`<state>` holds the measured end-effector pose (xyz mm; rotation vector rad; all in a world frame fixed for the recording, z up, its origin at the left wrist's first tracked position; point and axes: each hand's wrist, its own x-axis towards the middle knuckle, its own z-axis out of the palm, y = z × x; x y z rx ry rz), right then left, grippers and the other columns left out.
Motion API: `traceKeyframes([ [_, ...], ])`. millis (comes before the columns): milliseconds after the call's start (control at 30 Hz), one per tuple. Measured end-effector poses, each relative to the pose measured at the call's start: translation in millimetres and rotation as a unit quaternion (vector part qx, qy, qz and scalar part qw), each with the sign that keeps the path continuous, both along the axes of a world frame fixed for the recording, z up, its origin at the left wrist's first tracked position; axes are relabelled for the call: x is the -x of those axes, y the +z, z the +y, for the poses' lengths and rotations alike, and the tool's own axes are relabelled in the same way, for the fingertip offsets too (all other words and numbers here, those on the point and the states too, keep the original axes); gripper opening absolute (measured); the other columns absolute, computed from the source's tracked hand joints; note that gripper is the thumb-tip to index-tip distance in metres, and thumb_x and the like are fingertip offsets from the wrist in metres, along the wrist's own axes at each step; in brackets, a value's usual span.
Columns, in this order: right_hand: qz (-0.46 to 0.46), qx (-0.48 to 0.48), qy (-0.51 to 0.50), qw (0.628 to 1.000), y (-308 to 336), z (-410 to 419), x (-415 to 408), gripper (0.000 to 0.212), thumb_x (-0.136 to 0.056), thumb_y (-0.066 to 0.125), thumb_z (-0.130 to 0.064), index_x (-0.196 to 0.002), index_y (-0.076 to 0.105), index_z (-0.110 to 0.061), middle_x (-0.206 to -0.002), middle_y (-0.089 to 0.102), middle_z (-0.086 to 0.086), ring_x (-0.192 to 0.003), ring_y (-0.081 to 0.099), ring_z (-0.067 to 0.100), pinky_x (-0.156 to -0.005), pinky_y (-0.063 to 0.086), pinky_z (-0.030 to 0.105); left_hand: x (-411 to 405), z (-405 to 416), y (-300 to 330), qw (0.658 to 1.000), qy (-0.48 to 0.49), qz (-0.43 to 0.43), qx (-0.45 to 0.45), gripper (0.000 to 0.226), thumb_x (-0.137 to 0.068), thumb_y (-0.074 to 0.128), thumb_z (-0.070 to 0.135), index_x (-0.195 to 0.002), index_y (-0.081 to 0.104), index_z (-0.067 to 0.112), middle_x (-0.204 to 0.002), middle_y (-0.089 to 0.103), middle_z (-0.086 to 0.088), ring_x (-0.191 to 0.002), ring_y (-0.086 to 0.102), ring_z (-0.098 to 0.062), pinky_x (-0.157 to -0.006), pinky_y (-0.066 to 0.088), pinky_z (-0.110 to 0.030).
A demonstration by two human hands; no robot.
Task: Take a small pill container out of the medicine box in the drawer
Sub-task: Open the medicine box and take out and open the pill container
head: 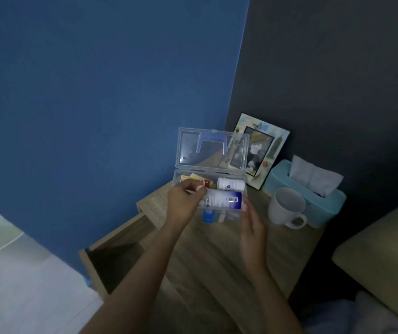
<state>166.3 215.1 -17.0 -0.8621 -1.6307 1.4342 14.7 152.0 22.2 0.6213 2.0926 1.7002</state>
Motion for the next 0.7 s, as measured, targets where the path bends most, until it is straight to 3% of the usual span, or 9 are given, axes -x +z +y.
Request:
traceKeyframes([
  [67,0.033,0.065,0.024,0.997,-2,-15,2,0.035,-0.099,0.048,-0.029,-0.132,0.057,-0.023,-0.129,0.064,-0.011,-0.118,0.057,-0.007,-0.095,0.045,0.007,-26,-13,1,0.997,-0.032,-0.073,-0.024,0.014,-0.083,0.066,0.006,-0.093,0.074,0.002,-0.083,0.070,-0.006,-0.077,0.064,-0.014,-0.073,0.056,-0.026],
  [133,0.057,0.125,0.043,0.990,-6,-32,0,0.033,-0.098,0.051,-0.020,-0.128,0.062,-0.012,-0.129,0.065,0.005,-0.124,0.058,0.012,-0.108,0.044,0.029,-50,-27,2,0.990,-0.052,-0.126,-0.042,0.017,-0.085,0.064,0.007,-0.098,0.074,0.004,-0.087,0.072,-0.005,-0.077,0.065,-0.010,-0.067,0.056,-0.016],
  [200,0.090,0.157,0.060,0.982,-6,-48,-8,0.028,-0.095,0.054,-0.023,-0.117,0.069,-0.012,-0.120,0.070,0.009,-0.119,0.062,0.023,-0.107,0.045,0.039,-68,-40,1,0.987,-0.060,-0.143,-0.047,0.018,-0.085,0.063,0.010,-0.098,0.075,0.007,-0.090,0.074,-0.005,-0.078,0.067,-0.009,-0.068,0.055,-0.015],
  [267,0.117,0.179,0.069,0.974,-2,-60,-18,0.025,-0.093,0.055,-0.026,-0.109,0.071,-0.016,-0.114,0.073,0.008,-0.114,0.065,0.022,-0.098,0.051,0.033,-82,-52,0,0.984,-0.058,-0.157,-0.053,0.019,-0.087,0.062,0.010,-0.099,0.075,0.006,-0.091,0.075,-0.007,-0.079,0.067,-0.009,-0.069,0.055,-0.015],
  [367,0.134,0.211,0.074,0.965,2,-71,-32,0.024,-0.098,0.050,-0.013,-0.108,0.071,-0.019,-0.108,0.075,0.004,-0.105,0.069,0.014,-0.084,0.055,0.020,-99,-64,0,0.984,-0.065,-0.158,-0.051,0.023,-0.089,0.061,0.010,-0.106,0.073,0.002,-0.094,0.074,-0.009,-0.077,0.067,-0.006,-0.065,0.053,-0.009],
  [500,0.125,0.207,0.069,0.968,8,-76,-47,0.025,-0.099,0.047,-0.006,-0.111,0.067,-0.013,-0.106,0.072,0.008,-0.097,0.069,0.013,-0.086,0.056,0.020,-115,-75,-1,0.984,-0.107,-0.132,-0.044,0.026,-0.092,0.060,0.015,-0.113,0.071,0.006,-0.102,0.073,-0.012,-0.088,0.067,-0.011,-0.076,0.054,-0.012],
  [600,0.117,0.187,0.055,0.974,10,-78,-54,0.025,-0.098,0.049,-0.008,-0.100,0.072,-0.018,-0.097,0.074,0.002,-0.092,0.069,0.009,-0.084,0.056,0.020,-127,-79,-1,0.988,-0.133,-0.074,-0.034,0.026,-0.094,0.057,0.017,-0.115,0.070,0.009,-0.100,0.074,-0.010,-0.093,0.068,-0.014,-0.088,0.053,-0.025],
  [700,0.101,0.162,0.021,0.981,9,-82,-56,0.026,-0.099,0.050,-0.010,-0.097,0.072,-0.024,-0.093,0.074,-0.003,-0.090,0.069,0.009,-0.083,0.054,0.023,-137,-78,-3,0.991,-0.124,0.050,0.000,0.027,-0.097,0.051,0.018,-0.113,0.070,0.006,-0.094,0.073,-0.007,-0.087,0.069,-0.015,-0.085,0.055,-0.031],
])
